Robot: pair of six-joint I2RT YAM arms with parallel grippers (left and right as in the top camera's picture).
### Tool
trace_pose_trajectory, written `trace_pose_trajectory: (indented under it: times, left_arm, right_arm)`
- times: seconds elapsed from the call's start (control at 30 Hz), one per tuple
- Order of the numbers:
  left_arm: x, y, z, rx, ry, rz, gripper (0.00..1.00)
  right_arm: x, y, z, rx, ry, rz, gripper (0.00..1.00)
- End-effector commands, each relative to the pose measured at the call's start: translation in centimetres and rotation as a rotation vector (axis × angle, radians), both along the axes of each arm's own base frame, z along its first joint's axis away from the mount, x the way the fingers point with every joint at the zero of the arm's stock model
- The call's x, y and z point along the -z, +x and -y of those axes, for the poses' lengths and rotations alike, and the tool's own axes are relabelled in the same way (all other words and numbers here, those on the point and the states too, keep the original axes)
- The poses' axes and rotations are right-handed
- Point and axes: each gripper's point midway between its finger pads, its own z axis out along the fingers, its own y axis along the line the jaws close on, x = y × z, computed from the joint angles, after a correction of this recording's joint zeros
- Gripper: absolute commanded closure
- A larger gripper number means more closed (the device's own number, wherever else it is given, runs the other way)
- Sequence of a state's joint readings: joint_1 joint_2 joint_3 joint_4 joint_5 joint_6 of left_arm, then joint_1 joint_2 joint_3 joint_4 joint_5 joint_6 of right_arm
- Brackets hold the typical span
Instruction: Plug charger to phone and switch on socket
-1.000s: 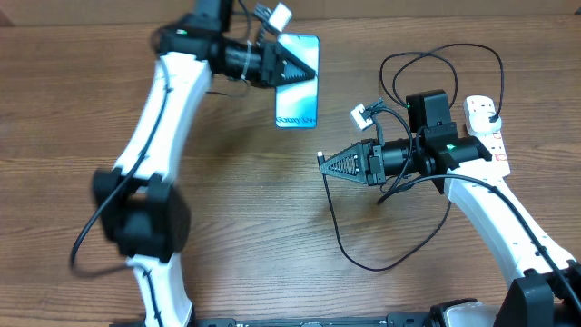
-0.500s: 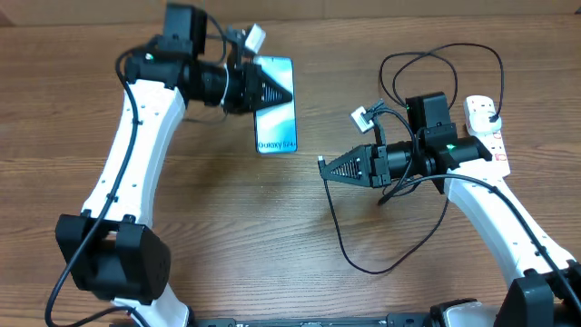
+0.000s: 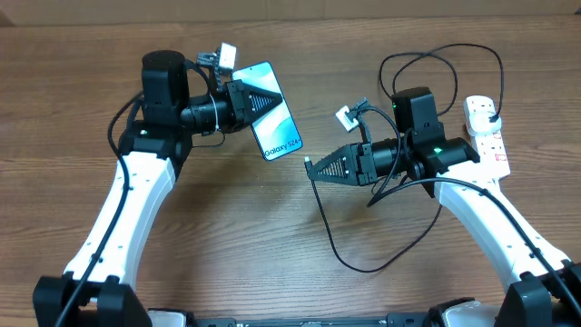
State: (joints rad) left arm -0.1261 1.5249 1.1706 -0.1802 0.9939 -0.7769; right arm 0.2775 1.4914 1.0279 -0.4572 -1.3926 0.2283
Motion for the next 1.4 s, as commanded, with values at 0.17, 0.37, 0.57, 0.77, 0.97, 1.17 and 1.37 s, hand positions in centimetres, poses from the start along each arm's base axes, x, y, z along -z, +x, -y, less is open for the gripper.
trace_pose_trajectory:
  times: [0.17, 0.37, 0.57, 0.77, 0.97, 1.17, 1.37]
  left_arm:
    - [-2.3, 0.7, 1.8, 0.139, -0.206, -0.055, 0.95]
    - [-2.9, 0.3, 2.7, 0.191, -0.229, -0.031, 0.96]
    - [-2.9, 0.0, 3.6, 0.208, -0.219, -0.006, 0.96]
    - [-2.8, 0.0, 4.0, 0.204, -0.210, 0.008, 0.96]
    - [-2.8, -0.4, 4.8, 0.216, -0.211, -0.002, 0.96]
    - [-2.8, -0.4, 4.9, 0.216, -0.215, -0.016, 0.96]
    - [-2.7, -0.4, 5.0, 0.211, -0.214, -0.019, 0.96]
  right_arm:
    - [-1.2, 0.6, -0.2, 0.048, -0.032, -0.073, 0.96]
    - [-1.7, 0.9, -0.3, 0.049, -0.018, -0.066, 0.96]
    - [-1.9, 0.9, -0.3, 0.043, -0.010, -0.056, 0.96]
    - [-1.9, 1.0, -0.3, 0.043, -0.008, -0.049, 0.96]
    - [-1.9, 1.0, -0.3, 0.043, -0.008, -0.048, 0.96]
    - [-2.1, 1.1, -0.4, 0.043, -0.003, -0.030, 0.96]
    - [-2.1, 1.1, -0.4, 0.043, -0.003, -0.031, 0.96]
